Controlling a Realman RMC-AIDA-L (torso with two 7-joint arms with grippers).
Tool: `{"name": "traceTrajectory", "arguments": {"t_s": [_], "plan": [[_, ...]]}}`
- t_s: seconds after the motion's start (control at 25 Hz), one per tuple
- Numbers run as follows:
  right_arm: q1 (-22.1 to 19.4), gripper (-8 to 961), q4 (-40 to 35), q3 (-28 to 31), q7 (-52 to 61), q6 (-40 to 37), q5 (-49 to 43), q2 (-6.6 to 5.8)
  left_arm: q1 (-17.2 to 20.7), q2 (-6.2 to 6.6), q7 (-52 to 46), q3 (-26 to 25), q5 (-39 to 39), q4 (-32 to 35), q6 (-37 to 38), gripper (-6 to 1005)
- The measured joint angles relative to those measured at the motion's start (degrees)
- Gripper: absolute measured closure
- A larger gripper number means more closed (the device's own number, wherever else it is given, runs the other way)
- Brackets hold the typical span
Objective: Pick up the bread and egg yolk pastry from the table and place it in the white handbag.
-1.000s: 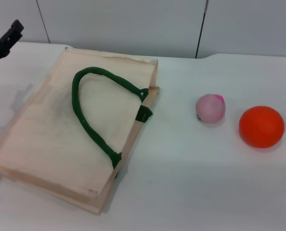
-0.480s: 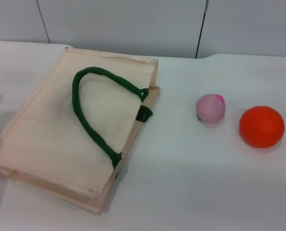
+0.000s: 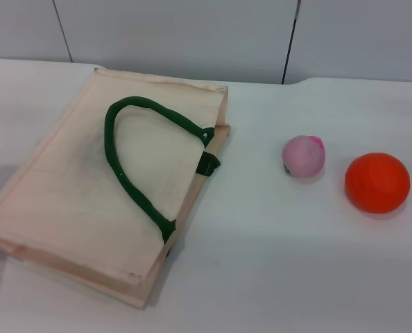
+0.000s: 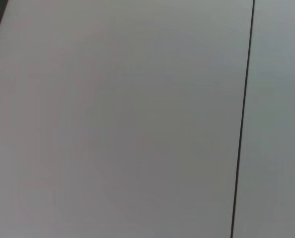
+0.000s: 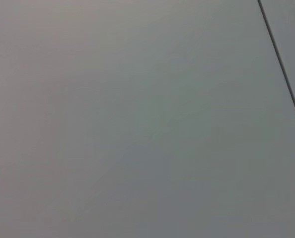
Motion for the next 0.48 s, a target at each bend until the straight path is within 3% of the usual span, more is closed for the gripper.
{"name": "traceTrajectory", "arguments": {"t_s": [0.48], "plan": [[0.1,61,0.1,0.0,0.0,0.0,0.0,-0.09,-0.1,0.06,0.1,0.0,-0.4,-0.5,0.0,121]]}}
